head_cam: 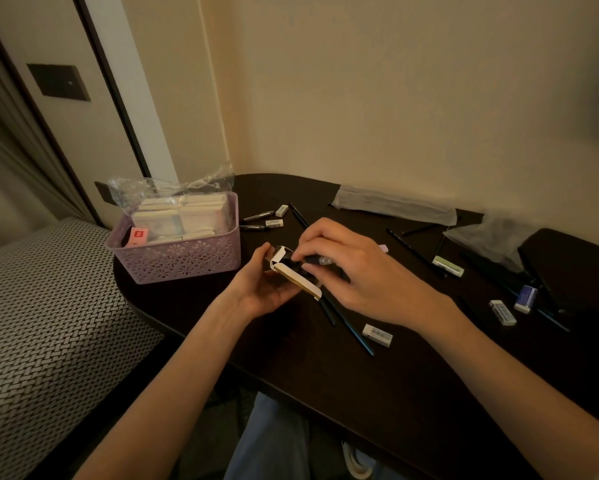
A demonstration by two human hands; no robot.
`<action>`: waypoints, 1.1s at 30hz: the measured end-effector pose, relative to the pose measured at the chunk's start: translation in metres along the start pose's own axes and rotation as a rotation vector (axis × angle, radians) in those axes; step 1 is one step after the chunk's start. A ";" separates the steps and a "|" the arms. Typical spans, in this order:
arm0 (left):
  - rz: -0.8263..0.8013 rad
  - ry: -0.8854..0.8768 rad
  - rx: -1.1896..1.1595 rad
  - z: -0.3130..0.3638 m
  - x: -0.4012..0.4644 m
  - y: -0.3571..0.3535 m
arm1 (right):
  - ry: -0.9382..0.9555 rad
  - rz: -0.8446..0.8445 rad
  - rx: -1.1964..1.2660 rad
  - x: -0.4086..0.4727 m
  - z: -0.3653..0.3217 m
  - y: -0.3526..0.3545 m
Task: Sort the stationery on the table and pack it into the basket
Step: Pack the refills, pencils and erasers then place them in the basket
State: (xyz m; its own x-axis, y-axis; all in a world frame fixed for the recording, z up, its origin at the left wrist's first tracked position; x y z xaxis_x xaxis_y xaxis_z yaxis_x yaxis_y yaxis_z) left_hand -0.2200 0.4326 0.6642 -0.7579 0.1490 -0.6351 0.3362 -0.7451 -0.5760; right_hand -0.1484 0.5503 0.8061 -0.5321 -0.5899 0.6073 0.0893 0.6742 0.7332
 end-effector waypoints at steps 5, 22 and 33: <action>-0.032 0.037 0.008 -0.003 -0.003 -0.004 | -0.089 0.026 0.065 -0.001 0.012 -0.006; -0.041 0.008 0.063 -0.003 0.008 -0.003 | -0.005 0.035 -0.055 0.001 0.016 -0.011; -0.059 0.037 0.092 -0.004 0.014 -0.001 | -0.105 -0.011 0.164 -0.001 0.021 -0.005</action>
State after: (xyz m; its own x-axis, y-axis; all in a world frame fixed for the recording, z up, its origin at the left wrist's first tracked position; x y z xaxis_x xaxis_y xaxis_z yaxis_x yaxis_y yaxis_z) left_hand -0.2286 0.4383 0.6541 -0.7530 0.2167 -0.6213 0.2379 -0.7908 -0.5640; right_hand -0.1656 0.5567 0.7954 -0.6183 -0.5540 0.5574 -0.0509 0.7360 0.6750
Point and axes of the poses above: each hand's wrist, its own x-axis towards the middle knuckle, its own y-axis out of the back of the hand, z = x × y, the point moved 7 cm from there along x, towards the middle knuckle, and after that the axes turned 8 degrees about z, right-handed, at the moved point
